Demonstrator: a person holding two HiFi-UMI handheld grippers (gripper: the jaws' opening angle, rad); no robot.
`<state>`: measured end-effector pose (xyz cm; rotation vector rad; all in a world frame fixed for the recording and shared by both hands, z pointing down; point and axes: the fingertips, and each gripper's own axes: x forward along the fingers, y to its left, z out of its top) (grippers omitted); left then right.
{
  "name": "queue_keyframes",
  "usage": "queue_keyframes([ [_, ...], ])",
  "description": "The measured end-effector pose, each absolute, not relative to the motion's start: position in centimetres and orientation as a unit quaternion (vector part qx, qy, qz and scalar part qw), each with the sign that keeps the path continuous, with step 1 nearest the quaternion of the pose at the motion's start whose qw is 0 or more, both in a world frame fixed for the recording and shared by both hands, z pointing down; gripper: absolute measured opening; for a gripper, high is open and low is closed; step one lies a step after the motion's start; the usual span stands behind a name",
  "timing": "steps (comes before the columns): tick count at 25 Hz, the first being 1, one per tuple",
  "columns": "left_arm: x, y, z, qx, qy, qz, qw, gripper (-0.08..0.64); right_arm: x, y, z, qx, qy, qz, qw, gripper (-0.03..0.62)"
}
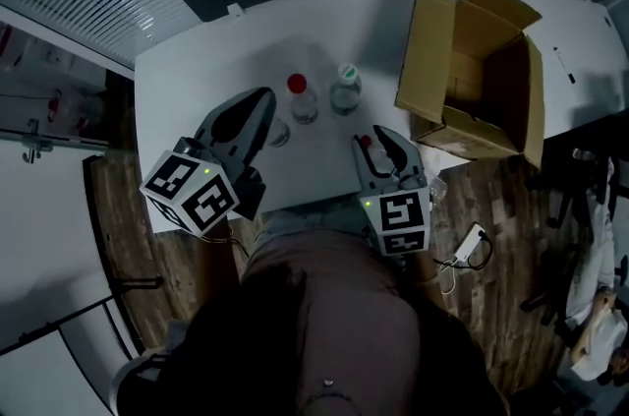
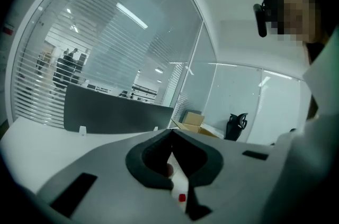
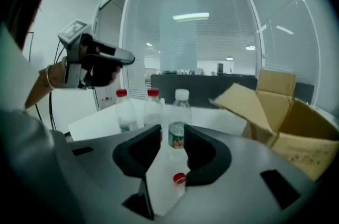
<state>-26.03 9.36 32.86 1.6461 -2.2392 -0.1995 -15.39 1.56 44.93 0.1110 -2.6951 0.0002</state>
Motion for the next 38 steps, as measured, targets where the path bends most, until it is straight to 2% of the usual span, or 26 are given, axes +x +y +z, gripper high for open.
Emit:
queue_keyframes([
  [4,-25.1,9.4,32.0,0.594,-0.783,-0.068,0.171,0.006,-9.9,-3.1,50.8,0.12,-0.945,0.091,0.291,0.143],
  [9,-23.1,7.6,31.9,0.631,-0.756,-0.053,0.167,0.006,-4.3,-6.5,50.8,0.169,-0.935,0.127,0.286,0.139],
  [11,-21.4,6.2,32.1,0.659,-0.73,-0.053,0.174,0.006,-1.7,-6.5,50.9,0.208,-0.932,0.127,0.269,0.083],
  [12,-20.2,5.3,32.5,0.677,-0.712,-0.048,0.18,0.006,-0.4,-6.4,51.4,0.229,-0.927,0.138,0.265,0.054],
  [15,-16.0,2.7,34.4,0.723,-0.659,-0.02,0.204,0.006,2.9,-4.9,54.5,0.259,-0.901,0.211,0.278,0.037],
  [21,-5.0,0.8,41.4,0.815,-0.51,0.065,0.269,0.006,8.1,0.1,62.4,0.257,-0.843,0.308,0.359,0.037],
  [26,3.2,4.4,48.9,0.858,-0.375,0.188,0.297,0.006,9.9,4.7,65.4,0.222,-0.806,0.408,0.366,0.035],
  [31,5.8,7.0,51.1,0.86,-0.338,0.251,0.288,0.006,11.1,6.1,66.2,0.208,-0.789,0.43,0.386,0.035],
  [38,7.2,5.3,52.4,0.838,-0.367,0.267,0.304,0.006,14.4,5.1,66.7,0.179,-0.79,0.406,0.422,0.031],
])
